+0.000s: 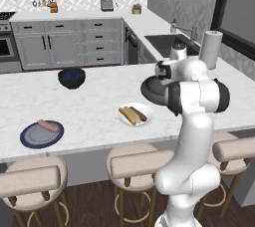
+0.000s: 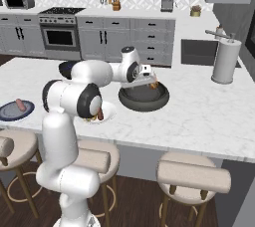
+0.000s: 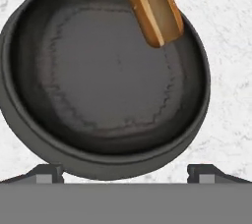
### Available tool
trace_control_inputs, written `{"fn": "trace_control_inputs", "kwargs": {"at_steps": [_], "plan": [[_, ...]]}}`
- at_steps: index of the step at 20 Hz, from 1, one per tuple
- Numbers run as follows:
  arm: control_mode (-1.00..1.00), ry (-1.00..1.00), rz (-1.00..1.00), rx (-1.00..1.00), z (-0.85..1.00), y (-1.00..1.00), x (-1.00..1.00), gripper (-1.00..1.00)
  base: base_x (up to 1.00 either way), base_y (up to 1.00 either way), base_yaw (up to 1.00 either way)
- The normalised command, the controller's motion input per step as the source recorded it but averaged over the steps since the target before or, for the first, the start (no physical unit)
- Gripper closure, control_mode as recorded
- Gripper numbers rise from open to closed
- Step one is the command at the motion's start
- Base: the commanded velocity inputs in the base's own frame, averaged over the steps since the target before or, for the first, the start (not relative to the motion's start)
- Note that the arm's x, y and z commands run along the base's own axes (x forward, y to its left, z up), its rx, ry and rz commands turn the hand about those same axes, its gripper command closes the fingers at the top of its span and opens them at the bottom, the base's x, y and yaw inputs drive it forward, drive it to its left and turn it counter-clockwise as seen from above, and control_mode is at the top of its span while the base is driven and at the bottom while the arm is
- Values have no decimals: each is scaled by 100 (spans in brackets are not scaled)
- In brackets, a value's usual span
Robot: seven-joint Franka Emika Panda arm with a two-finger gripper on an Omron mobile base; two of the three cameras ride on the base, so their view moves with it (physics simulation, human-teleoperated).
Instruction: Place one bun and one sausage from the bowl on each plate.
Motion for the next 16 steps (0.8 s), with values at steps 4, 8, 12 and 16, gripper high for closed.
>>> {"fn": "trace_control_inputs", "kwargs": {"at_steps": [4, 8, 12, 16], "plan": [[-100, 0, 0, 0, -15, -34, 59, -100, 0, 0, 0], [-100, -2, 0, 0, -25, -9, 48, -100, 0, 0, 0], [-100, -8, 0, 0, -22, -1, 36, -100, 0, 0, 0], [-100, -15, 0, 0, -24, -1, 11, -100, 0, 0, 0]]}}
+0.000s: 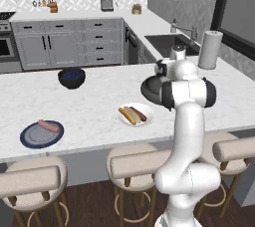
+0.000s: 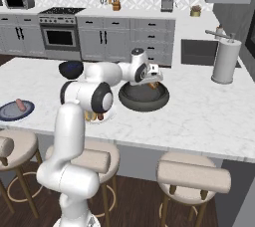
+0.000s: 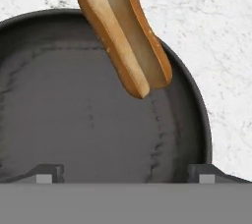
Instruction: Place one bun and one sausage from the bowl on each plate.
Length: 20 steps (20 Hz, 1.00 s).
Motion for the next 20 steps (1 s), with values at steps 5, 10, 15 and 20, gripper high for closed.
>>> {"fn": "trace_control_inputs", "kwargs": {"at_steps": [5, 10, 15, 20], "plan": [[-100, -18, 0, 0, -40, -1, 14, -100, 0, 0, 0], [-100, -7, 0, 1, -9, -2, 19, -100, 0, 0, 0], [-100, 0, 0, 2, 0, -5, 31, -100, 0, 0, 0], [-100, 0, 0, 1, 0, 0, 25, -100, 0, 0, 0]]}}
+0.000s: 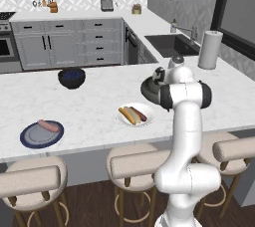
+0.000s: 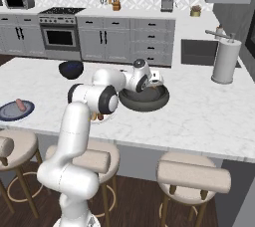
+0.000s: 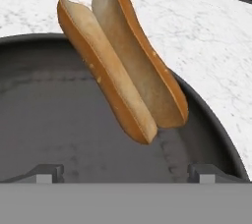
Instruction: Place one bun and one sausage from the bowl on each plate.
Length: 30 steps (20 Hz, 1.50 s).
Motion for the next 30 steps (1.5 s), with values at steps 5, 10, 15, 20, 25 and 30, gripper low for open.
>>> {"fn": "trace_control_inputs", "kwargs": {"at_steps": [5, 10, 15, 20, 25, 30], "plan": [[-100, 0, 2, 3, -1, 0, 12, -100, 0, 0, 0], [-100, 0, 4, 0, -8, 0, 9, -100, 0, 0, 0], [-100, 0, 6, 0, -19, 0, 12, 100, 0, 0, 0], [-100, 0, 7, 0, -14, 0, 20, 100, 0, 0, 0], [-100, 2, 6, 0, -8, 0, 26, 100, 0, 0, 0], [-100, 0, 11, -1, 0, 20, -66, 100, 0, 0, 0]]}}
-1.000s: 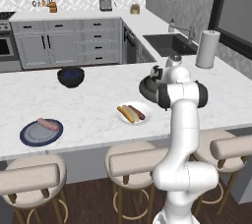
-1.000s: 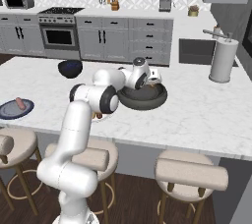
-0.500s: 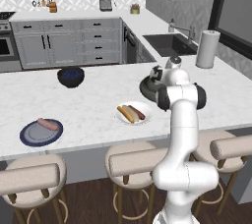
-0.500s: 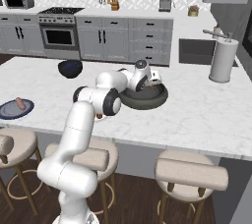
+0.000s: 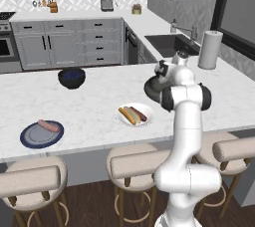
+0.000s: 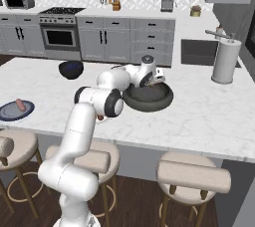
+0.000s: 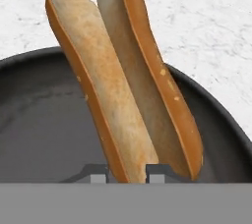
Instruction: Place one bun and one sausage from the bowl on each plate.
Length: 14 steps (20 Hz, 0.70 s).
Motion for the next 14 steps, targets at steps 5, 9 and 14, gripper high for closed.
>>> {"fn": "trace_control_inputs", "kwargs": {"at_steps": [5, 9, 14], "plan": [[-100, -2, 10, -3, 0, 34, -100, 100, 0, 0, 0], [-100, -20, 7, -1, 81, 18, -100, 100, 0, 0, 0], [-100, -8, 10, -1, 88, 23, -100, 100, 0, 0, 0]]}}
